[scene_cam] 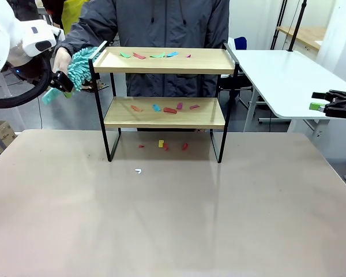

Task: Clean the shelf.
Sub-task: Pick up the Duster handed by the human.

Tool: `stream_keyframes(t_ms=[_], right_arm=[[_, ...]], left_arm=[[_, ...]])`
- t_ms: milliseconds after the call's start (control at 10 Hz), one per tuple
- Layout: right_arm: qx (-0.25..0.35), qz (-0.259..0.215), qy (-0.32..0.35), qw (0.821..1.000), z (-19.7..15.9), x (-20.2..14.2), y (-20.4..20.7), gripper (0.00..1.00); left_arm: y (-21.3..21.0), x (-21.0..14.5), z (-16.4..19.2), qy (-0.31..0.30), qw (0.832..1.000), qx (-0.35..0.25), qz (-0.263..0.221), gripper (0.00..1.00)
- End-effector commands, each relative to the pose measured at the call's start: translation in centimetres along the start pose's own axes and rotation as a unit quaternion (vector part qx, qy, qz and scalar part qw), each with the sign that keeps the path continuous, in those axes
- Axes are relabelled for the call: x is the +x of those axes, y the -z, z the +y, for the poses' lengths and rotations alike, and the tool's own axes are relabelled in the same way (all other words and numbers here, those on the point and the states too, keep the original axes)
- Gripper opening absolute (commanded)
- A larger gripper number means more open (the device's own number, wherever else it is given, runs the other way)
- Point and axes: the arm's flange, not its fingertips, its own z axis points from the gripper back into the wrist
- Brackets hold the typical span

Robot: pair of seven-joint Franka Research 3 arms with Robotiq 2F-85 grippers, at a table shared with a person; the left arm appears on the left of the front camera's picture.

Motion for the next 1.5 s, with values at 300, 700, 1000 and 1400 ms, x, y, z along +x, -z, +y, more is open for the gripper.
stream_keyframes(t_ms=[300, 700, 1000, 1400], right_arm=[[-0.005, 0.002, 0.006, 1.0, 0.06, 0.66, 0.19, 1.0], [-0.005, 0.002, 0.006, 1.0, 0.06, 0.66, 0.19, 1.0], [-0.005, 0.002, 0.006, 1.0, 0.06, 0.66, 0.19, 1.0], [-0.005, 0.002, 0.006, 1.0, 0.06, 0.66, 0.19, 1.0]], left_arm=[[-0.37, 0.06, -0.1, -0.039, 0.999, 0.004, -0.008, 0.36], [-0.56, -0.08, -0.02, -0.054, 0.998, -0.005, 0.004, 0.0], [-0.72, -0.05, 0.12, -0.085, 0.996, -0.001, 0.013, 0.0], [-0.22, -0.26, 0.18, -0.075, 0.997, -0.001, 0.012, 0.0]])
